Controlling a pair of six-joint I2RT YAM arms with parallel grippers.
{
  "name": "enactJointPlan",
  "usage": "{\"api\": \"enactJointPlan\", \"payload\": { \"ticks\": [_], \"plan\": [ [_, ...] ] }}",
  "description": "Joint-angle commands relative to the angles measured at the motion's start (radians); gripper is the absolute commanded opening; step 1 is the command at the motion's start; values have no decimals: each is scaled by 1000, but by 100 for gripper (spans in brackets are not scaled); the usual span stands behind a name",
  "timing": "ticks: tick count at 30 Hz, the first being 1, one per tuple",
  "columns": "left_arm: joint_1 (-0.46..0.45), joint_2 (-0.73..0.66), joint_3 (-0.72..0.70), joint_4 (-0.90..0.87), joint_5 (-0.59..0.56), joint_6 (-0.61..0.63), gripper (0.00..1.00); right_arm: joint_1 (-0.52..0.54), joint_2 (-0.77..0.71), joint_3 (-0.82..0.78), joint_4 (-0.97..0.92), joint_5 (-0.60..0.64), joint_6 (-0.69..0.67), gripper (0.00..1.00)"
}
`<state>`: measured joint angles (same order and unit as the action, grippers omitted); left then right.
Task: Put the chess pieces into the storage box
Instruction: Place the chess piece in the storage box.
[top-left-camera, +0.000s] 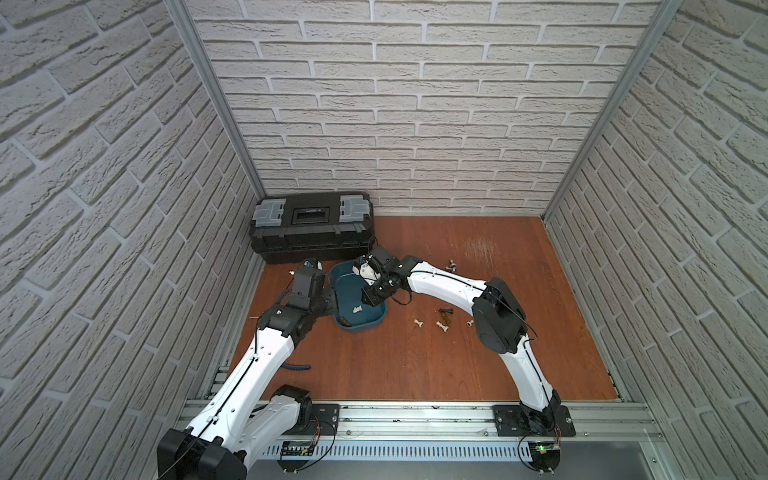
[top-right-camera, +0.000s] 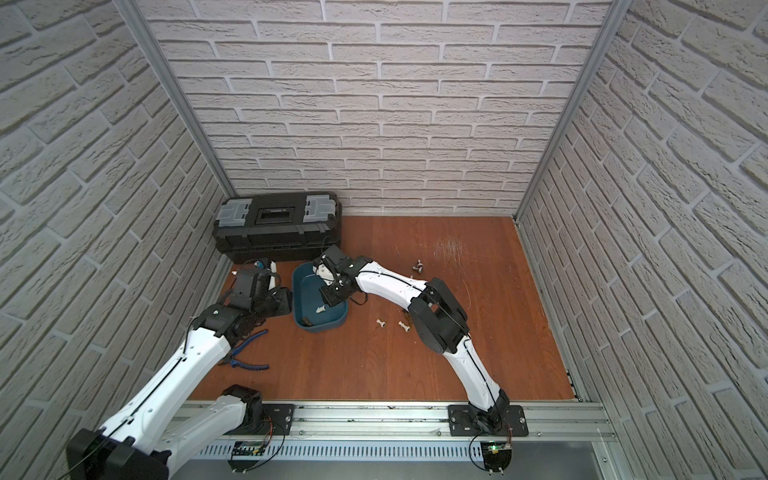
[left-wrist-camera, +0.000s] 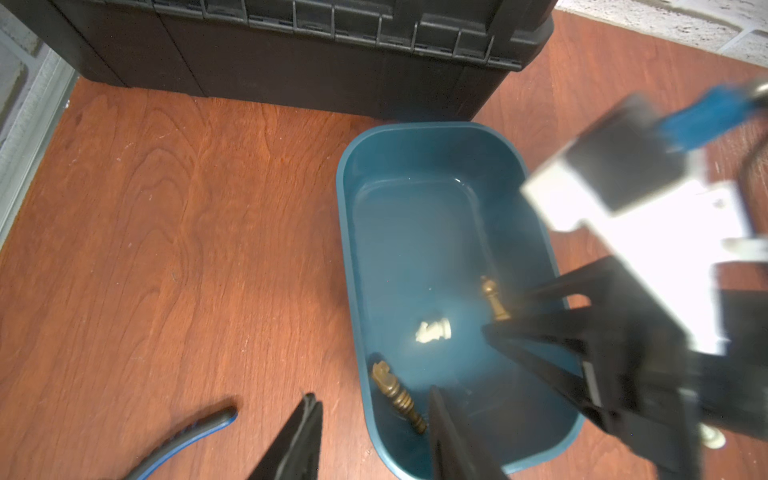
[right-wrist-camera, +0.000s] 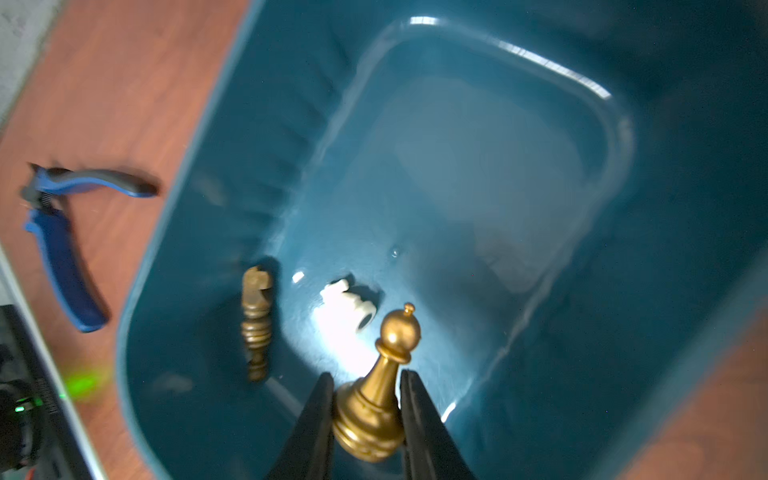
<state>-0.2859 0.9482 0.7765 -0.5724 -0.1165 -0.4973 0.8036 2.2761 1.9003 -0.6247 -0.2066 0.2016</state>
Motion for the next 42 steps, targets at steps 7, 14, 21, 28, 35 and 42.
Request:
{"api": "enactJointPlan", "payload": {
  "ticks": [7,14,21,28,35,42],
  "plan": [
    [7,-11,8,-12,56,30,47,9,2,82,1,14,-20,44],
    [-10,-78,-15,-39,86,39,45,12,-154,3,8,-39,51,45],
    [-173,-91,-3,-16,63,222,44,-2,-439,-221,-4,75,57,47],
    [-371,97,86,0,54,544,44,-76,-765,-495,-49,306,19,47],
    [-511,404,225,-3,161,875,44,-165,-1011,-751,40,400,16,45],
    [-526,658,303,143,276,1032,47,-221,-1180,-894,118,408,17,42]
  ]
}}
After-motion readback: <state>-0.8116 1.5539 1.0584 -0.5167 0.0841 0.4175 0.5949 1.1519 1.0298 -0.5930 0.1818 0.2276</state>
